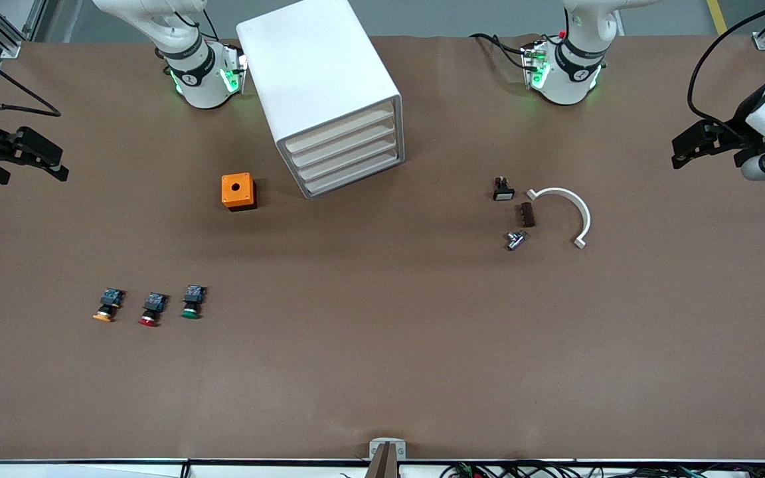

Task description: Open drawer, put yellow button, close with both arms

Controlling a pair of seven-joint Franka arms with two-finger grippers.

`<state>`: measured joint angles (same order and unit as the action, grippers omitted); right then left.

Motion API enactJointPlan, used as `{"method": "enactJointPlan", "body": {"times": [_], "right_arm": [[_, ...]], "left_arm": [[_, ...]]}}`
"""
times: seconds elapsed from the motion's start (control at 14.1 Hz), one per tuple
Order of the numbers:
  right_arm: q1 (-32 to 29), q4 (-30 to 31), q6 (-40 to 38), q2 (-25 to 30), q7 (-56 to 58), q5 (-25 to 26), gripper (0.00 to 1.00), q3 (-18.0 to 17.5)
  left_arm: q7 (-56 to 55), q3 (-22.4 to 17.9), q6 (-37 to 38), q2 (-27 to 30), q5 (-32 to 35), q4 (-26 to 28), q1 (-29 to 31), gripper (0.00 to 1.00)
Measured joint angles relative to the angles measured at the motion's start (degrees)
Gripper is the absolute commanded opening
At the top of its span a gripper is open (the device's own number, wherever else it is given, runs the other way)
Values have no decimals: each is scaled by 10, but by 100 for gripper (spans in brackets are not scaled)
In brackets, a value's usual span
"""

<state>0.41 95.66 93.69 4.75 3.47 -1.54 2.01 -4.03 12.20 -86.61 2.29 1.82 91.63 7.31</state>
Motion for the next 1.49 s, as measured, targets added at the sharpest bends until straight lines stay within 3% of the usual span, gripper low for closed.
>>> {"method": "enactJointPlan", "body": {"times": [0.57, 0.92, 1.14, 1.49], "right_arm": [[0, 2, -1, 1, 0, 0, 100, 1], [-2, 3, -7, 1, 0, 0, 100, 2], [-3, 3, -16, 1, 0, 0, 100, 2], [-3, 3, -27, 1, 0, 0, 100, 2]], "left_arm": [[0, -1, 0, -7, 0, 0, 1, 100], [-15, 5, -31, -60, 0, 3, -4, 100], [-106, 29, -56, -110, 0, 4, -17, 100], [-373, 46, -69, -203, -1, 0, -94, 100]]}}
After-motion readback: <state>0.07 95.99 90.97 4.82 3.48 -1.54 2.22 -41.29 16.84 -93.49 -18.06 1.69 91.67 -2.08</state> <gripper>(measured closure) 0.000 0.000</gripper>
